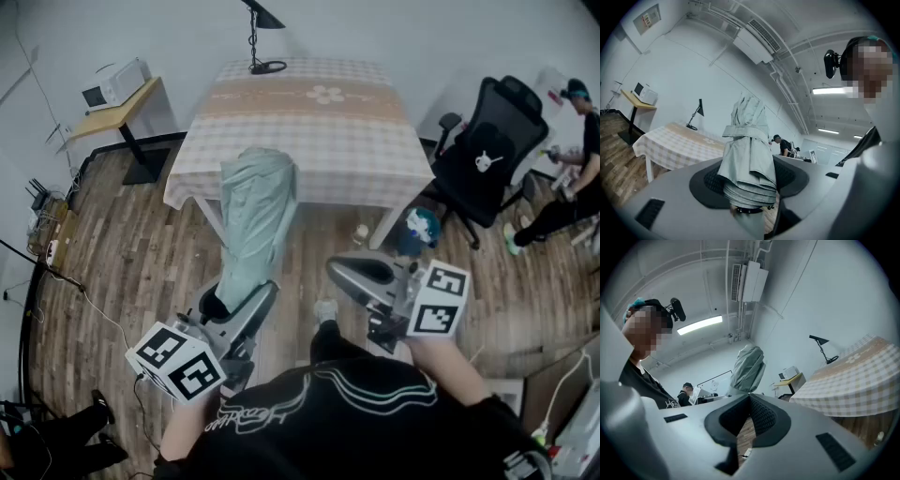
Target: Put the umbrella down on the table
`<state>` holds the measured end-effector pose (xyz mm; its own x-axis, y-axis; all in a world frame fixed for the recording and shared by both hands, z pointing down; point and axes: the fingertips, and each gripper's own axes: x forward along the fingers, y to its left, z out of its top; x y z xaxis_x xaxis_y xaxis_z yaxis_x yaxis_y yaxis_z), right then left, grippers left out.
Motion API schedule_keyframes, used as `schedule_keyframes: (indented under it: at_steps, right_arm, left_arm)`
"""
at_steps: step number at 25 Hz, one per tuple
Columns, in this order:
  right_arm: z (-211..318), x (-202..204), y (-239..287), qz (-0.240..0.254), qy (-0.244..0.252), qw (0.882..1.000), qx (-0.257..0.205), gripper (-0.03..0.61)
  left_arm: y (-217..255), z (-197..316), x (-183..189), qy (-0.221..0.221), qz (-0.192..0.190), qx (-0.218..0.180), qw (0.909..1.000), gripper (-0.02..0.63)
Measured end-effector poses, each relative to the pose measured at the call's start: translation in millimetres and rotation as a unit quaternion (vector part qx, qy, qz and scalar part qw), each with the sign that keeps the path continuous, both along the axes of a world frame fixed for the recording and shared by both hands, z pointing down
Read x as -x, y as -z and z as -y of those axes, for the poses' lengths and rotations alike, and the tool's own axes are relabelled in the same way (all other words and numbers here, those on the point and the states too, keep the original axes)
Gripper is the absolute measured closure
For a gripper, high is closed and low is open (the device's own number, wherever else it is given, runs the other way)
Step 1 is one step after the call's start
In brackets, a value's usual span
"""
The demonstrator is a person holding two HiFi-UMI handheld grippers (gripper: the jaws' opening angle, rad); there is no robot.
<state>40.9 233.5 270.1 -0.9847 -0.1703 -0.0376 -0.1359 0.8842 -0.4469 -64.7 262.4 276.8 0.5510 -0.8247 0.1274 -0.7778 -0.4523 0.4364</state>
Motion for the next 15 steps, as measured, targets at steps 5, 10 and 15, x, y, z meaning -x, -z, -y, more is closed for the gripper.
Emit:
schedule_keyframes:
  at_steps: [5, 10, 15]
  right_arm:
    - [-1.2, 1.1, 0.5, 0.0, 0.002, 1.0, -0.001, 0.568]
    - [-2.1, -1.3, 2.2, 0.006, 0.004, 1.0, -0.001, 0.567]
    - [0.6, -2.0, 0.3, 0.02, 0.006, 1.0, 0.001, 0.566]
  left_arm:
    - [-0.1, 0.0, 1.4, 0.002, -0.001, 0.001, 1.0, 0.371]
    - [1.5, -0.6, 0.6, 0.004, 0.0, 0.0, 1.0, 0.373]
    - [1.4, 0.6, 1.7, 0.008, 0.003, -0.004, 1.0, 0.372]
